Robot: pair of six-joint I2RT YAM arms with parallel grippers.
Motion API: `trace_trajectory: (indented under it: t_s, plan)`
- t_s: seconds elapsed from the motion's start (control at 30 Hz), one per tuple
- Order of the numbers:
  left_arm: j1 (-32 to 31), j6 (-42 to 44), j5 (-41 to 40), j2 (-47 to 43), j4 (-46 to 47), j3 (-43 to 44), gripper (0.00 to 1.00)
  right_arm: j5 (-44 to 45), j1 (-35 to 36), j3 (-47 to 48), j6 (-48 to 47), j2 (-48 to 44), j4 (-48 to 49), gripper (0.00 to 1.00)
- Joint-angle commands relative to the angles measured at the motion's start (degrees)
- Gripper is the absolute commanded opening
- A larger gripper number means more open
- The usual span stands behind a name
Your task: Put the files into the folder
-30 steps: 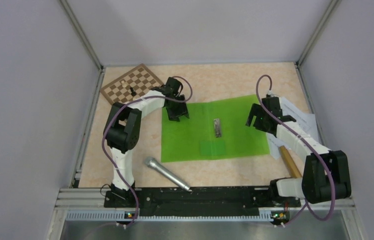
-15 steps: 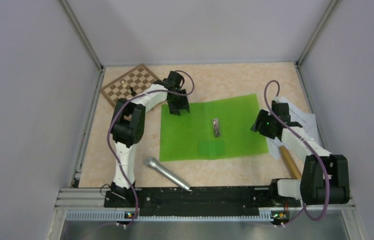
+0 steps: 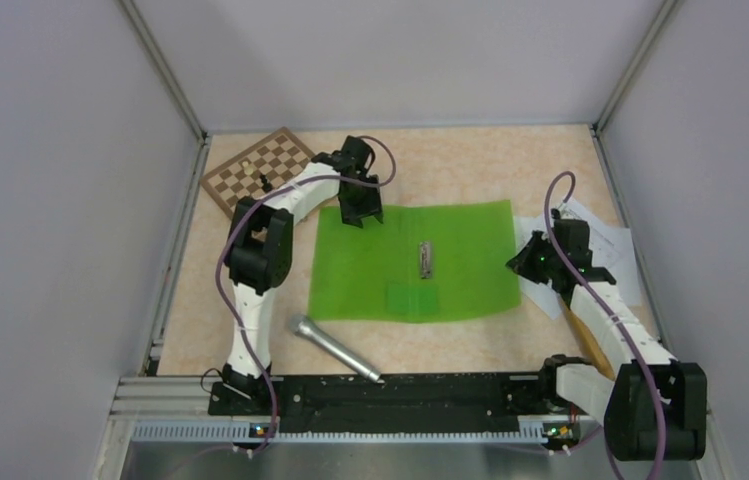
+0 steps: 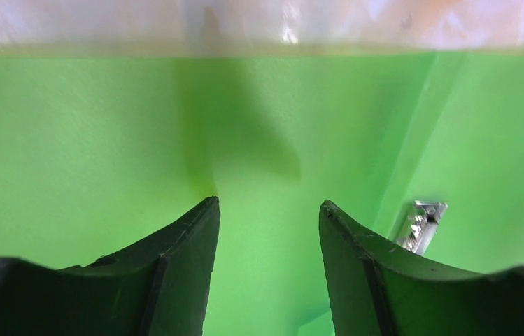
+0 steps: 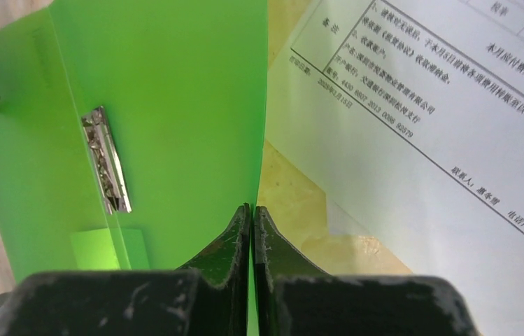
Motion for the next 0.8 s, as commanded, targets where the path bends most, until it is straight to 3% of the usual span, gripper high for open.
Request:
trace_trajectory:
  t_s: [0.0, 0.03, 0.07, 0.13, 0.27, 0.57, 0.77]
  plan:
    - [-3.5, 1.3, -1.1, -10.0, -2.4, -3.1, 0.60, -2.3, -0.1, -2.1, 1.6, -0.7, 1.5, 0.00]
    - [-4.3, 1.3, -0.5, -11.4, -2.4, -4.3, 0.60, -2.8, -0.1, -2.6, 1.7, -0.7, 2.2, 0.00]
    - [-5.2, 1.3, -0.4, -12.3, -2.3, -5.4, 0.60, -3.5, -0.1, -2.9, 1.7, -0.5, 2.7, 0.06]
    - [-6.4, 1.4, 1.4, -13.1, -2.1, -6.9, 0.60, -4.2, -0.1, -2.9, 1.1, 0.1, 3.2, 0.30]
    - [-6.8, 2.1, 2.3, -10.5, -2.6, -6.9, 0.60, -5.7, -0.1, -2.0, -0.4, 2.4, 5.0, 0.59]
    - [-6.7, 4.8, 3.4, -4.1, -2.8, -4.1, 0.59, -14.2, -0.3, 1.7, -2.7, 14.1, 13.5, 0.67]
    - [-6.5, 6.3, 3.7, -0.7, -2.8, -1.8, 0.59, -27.3, -8.0, 1.8, -1.5, 19.6, 19.4, 0.67]
